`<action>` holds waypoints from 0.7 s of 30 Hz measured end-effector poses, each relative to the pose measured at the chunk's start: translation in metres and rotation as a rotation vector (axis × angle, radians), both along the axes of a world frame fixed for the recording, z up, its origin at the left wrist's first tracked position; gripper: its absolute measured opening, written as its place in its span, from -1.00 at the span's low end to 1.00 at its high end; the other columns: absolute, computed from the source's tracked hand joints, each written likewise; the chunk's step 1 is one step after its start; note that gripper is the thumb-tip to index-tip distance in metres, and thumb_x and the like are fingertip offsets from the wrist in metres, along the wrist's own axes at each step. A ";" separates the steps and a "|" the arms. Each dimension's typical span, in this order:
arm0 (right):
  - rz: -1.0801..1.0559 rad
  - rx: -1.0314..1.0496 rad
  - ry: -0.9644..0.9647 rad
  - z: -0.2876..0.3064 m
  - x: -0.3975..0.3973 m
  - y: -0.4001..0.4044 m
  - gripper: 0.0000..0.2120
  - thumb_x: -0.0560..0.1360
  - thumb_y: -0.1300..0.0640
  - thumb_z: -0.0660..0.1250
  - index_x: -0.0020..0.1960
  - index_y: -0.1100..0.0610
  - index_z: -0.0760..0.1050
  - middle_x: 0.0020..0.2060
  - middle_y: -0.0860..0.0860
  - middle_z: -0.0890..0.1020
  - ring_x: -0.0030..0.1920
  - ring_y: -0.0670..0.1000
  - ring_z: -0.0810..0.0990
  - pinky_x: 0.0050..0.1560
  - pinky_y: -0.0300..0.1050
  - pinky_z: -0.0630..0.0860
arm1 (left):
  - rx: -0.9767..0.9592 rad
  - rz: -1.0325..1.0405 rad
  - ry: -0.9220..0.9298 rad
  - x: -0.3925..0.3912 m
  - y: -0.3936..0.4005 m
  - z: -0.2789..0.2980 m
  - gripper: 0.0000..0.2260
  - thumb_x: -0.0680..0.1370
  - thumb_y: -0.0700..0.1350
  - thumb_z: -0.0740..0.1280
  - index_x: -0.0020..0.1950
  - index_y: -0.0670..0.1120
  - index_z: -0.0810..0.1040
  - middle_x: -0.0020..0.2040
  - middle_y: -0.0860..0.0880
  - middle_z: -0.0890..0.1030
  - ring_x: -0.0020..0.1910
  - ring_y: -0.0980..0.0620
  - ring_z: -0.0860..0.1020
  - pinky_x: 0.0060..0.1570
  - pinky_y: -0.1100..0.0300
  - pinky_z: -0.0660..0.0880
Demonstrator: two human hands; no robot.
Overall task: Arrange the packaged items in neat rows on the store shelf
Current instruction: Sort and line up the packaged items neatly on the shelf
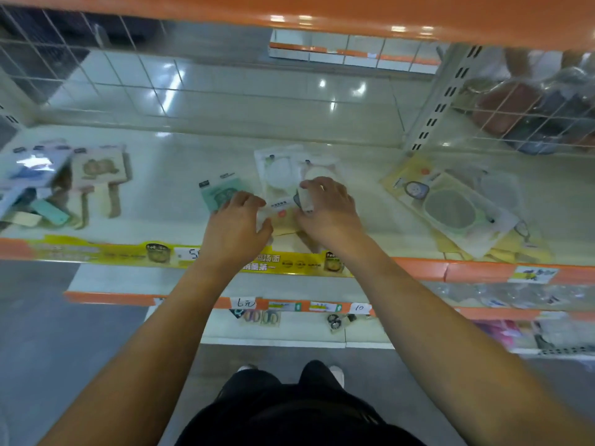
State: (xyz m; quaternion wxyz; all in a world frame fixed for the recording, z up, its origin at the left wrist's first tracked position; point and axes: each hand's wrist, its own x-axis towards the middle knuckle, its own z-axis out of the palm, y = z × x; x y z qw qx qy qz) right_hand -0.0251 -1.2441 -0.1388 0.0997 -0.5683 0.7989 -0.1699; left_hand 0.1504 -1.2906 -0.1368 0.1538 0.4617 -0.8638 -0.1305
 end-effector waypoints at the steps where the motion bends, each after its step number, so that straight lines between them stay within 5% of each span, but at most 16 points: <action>1: 0.004 0.001 -0.001 0.000 0.008 -0.003 -0.48 0.51 -0.12 0.31 0.42 -0.01 0.35 0.41 0.01 0.34 0.44 0.13 0.24 0.40 0.07 0.21 | 0.003 0.002 -0.003 0.008 -0.004 -0.001 -0.68 0.50 -0.03 0.32 0.22 -0.10 0.53 0.21 -0.12 0.51 0.16 -0.20 0.51 0.03 -0.06 0.46; 21: 0.125 0.058 0.028 0.001 0.114 -0.068 -0.44 0.49 -0.13 0.31 0.44 0.00 0.31 0.41 0.02 0.31 0.38 0.17 0.28 0.34 0.14 0.32 | -0.011 0.107 -0.045 0.117 -0.045 0.001 -0.66 0.53 0.00 0.29 0.27 -0.10 0.51 0.25 -0.11 0.50 0.14 -0.19 0.50 0.04 -0.05 0.46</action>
